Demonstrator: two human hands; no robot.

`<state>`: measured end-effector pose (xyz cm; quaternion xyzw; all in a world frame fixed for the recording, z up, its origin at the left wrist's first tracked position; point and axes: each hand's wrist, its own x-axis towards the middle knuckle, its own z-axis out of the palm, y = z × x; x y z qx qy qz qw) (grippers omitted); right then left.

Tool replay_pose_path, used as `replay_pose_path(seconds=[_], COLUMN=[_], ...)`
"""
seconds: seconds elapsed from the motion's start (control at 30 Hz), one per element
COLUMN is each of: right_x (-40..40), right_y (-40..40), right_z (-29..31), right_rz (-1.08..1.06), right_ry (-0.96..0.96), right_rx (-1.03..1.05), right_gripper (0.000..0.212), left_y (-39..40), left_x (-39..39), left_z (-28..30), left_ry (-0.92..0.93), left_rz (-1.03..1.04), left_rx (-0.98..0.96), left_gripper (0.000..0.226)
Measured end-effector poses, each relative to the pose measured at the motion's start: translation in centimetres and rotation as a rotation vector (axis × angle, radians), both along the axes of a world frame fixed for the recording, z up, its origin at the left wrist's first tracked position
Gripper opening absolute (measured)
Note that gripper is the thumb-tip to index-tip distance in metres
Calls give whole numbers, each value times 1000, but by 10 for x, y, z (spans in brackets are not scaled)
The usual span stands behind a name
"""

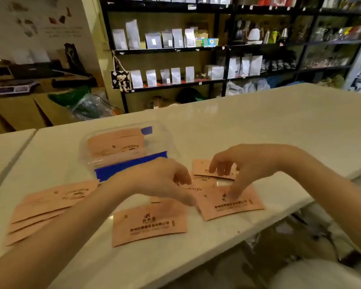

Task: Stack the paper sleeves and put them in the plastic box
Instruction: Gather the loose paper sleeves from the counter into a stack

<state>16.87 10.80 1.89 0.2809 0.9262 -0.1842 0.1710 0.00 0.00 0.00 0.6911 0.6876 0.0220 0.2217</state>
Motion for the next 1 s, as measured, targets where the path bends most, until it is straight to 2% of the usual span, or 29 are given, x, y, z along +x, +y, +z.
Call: replay_pose_path(seconds=[0.1, 0.27, 0.63, 0.8, 1.0], right_x=[5, 9, 12, 8, -11], right_y=[-4, -8, -10, -9, -11], right_z=[-11, -31, -34, -27, -18], right_rz=[20, 25, 33, 27, 71], right_ry=[-21, 53, 175, 293, 341], right_rx=[21, 57, 75, 48, 25], right_gripper=[70, 73, 62, 56, 53], left_y=[-8, -23, -43, -54, -65], left_x=[2, 1, -18, -26, -34], left_z=[-9, -17, -22, -25, -29], left_ry=[104, 182, 183, 189, 139], left_rz=[-54, -106, -9, 73, 140], left_rx=[-62, 6, 58, 77, 123], left_gripper=[64, 72, 63, 68, 66])
